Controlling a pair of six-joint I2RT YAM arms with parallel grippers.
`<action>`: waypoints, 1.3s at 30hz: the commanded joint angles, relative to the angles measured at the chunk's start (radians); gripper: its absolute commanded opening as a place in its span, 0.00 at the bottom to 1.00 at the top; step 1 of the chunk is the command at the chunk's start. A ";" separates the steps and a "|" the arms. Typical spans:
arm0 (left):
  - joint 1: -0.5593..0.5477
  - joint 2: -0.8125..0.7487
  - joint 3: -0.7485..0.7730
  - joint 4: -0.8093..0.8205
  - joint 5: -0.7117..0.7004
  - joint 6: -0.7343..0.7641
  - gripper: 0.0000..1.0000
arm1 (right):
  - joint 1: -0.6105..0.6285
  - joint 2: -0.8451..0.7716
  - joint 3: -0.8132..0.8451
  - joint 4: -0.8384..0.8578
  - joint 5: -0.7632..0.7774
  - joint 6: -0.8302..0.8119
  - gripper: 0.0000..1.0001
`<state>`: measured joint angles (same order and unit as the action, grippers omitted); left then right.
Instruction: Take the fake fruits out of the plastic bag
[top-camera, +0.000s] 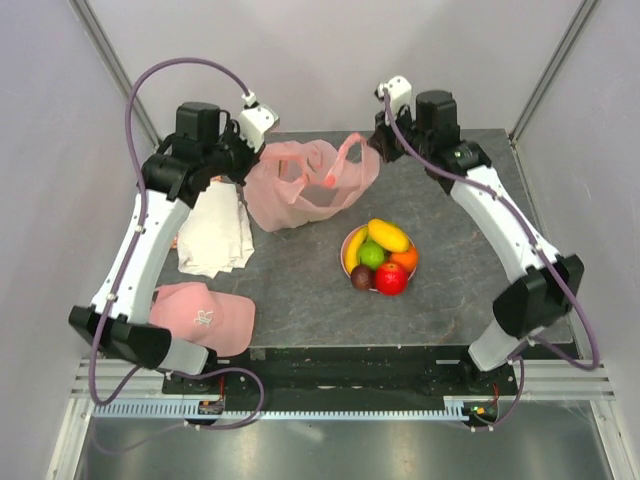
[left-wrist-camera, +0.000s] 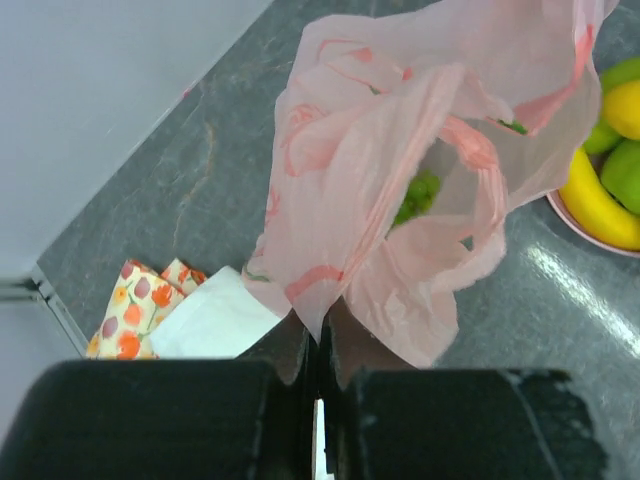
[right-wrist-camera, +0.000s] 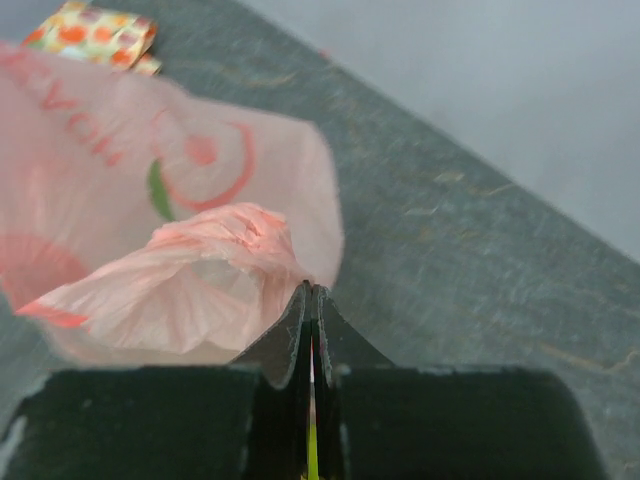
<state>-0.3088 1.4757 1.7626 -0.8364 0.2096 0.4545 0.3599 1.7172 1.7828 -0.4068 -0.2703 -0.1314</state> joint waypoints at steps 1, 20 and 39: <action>0.000 -0.133 -0.139 -0.033 0.143 0.156 0.02 | 0.060 -0.182 -0.198 -0.026 -0.090 -0.016 0.00; 0.019 -0.282 -0.382 -0.049 0.232 -0.033 0.02 | 0.373 -0.056 -0.122 -0.245 -0.342 -0.237 0.30; 0.020 -0.296 -0.402 -0.105 0.238 -0.046 0.02 | 0.380 0.191 -0.091 -0.007 0.353 -0.047 0.18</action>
<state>-0.2935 1.2041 1.3731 -0.9249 0.4225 0.4496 0.7681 1.7882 1.6264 -0.5552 -0.1822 -0.3336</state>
